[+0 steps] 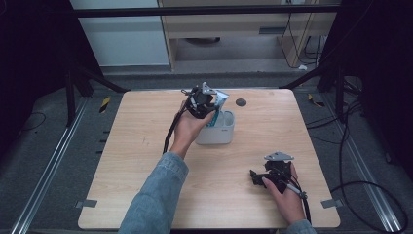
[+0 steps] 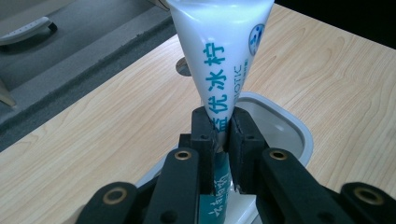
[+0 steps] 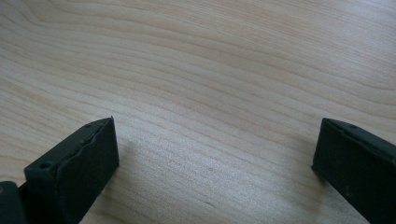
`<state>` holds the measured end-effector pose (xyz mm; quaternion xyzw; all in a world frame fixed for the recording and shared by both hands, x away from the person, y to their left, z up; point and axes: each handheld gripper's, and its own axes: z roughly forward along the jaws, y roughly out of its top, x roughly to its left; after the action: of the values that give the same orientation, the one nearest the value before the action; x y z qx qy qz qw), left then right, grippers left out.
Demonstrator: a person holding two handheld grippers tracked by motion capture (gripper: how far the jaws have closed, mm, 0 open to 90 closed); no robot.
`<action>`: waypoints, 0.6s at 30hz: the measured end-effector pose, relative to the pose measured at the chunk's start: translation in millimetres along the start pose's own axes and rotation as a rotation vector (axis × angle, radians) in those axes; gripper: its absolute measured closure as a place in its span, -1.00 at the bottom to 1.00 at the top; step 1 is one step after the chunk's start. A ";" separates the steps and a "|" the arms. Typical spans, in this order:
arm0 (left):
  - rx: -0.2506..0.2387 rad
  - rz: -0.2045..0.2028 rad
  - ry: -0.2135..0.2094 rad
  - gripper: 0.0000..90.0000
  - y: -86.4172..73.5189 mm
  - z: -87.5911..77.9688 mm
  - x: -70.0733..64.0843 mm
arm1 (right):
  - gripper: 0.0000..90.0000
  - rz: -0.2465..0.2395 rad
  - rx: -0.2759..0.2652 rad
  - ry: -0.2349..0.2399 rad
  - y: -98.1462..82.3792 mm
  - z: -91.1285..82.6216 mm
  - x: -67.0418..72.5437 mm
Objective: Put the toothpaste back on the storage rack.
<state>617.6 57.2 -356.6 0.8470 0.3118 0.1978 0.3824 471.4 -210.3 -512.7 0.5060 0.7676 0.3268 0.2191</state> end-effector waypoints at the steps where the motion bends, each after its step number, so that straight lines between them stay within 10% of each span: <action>1: 0.001 0.000 -0.001 0.81 -0.3 0.4 -0.1 | -0.99 0.000 0.000 0.000 0.0 0.0 0.0; 18: 0.023 0.008 -0.008 0.81 -5.4 5.3 -1.2 | -0.99 0.001 0.001 0.000 0.0 0.0 0.1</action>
<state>617.7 56.3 -364.3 0.8535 0.3089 0.1923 0.3731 471.3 -210.3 -512.7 0.5064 0.7676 0.3266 0.2185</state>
